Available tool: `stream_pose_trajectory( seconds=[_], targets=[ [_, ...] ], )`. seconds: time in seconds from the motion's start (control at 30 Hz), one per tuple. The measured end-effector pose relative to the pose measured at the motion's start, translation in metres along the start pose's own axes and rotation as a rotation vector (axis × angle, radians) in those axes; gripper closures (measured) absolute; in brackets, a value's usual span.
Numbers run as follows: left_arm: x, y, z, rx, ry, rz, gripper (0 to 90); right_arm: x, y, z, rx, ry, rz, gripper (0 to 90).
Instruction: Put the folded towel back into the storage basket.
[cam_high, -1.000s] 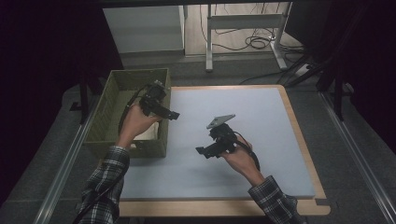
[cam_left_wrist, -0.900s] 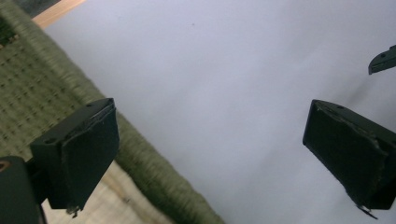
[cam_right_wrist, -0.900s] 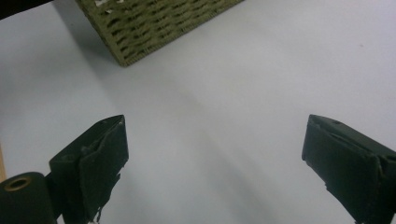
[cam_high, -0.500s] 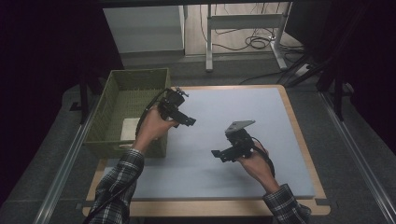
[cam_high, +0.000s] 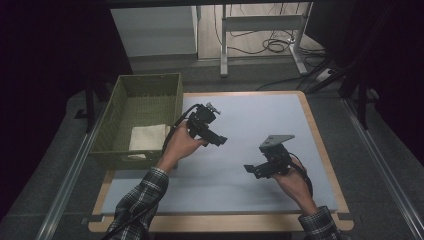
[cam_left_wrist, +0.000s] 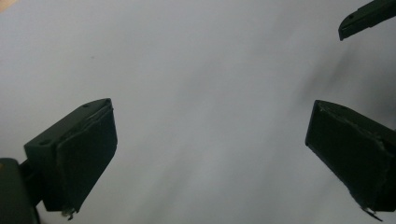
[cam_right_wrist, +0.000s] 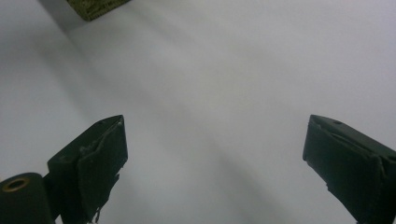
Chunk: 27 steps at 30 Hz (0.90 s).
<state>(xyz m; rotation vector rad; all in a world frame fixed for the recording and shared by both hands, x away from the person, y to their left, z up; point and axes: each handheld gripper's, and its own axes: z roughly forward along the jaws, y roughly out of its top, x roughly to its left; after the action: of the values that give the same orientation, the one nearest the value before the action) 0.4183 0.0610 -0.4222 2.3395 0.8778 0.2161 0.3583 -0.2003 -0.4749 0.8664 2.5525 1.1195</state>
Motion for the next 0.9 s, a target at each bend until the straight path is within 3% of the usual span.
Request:
stream_pose_trajectory(
  seconds=[0.33, 0.6, 0.9],
  targets=[
    [-0.026, -0.02, 0.014, -0.023, -0.018, 0.031, 2.3, -0.008, -0.022, -0.024, 0.004, -0.046, 0.0, 5.9],
    [-0.046, -0.049, 0.02, -0.053, -0.036, 0.043, 1.9, -0.009, -0.043, -0.031, 0.018, -0.068, 0.001, 3.8],
    [-0.061, -0.089, 0.024, -0.094, -0.026, 0.059, 0.4, -0.008, -0.065, -0.031, 0.013, -0.071, 0.012, 2.2]
  ],
)
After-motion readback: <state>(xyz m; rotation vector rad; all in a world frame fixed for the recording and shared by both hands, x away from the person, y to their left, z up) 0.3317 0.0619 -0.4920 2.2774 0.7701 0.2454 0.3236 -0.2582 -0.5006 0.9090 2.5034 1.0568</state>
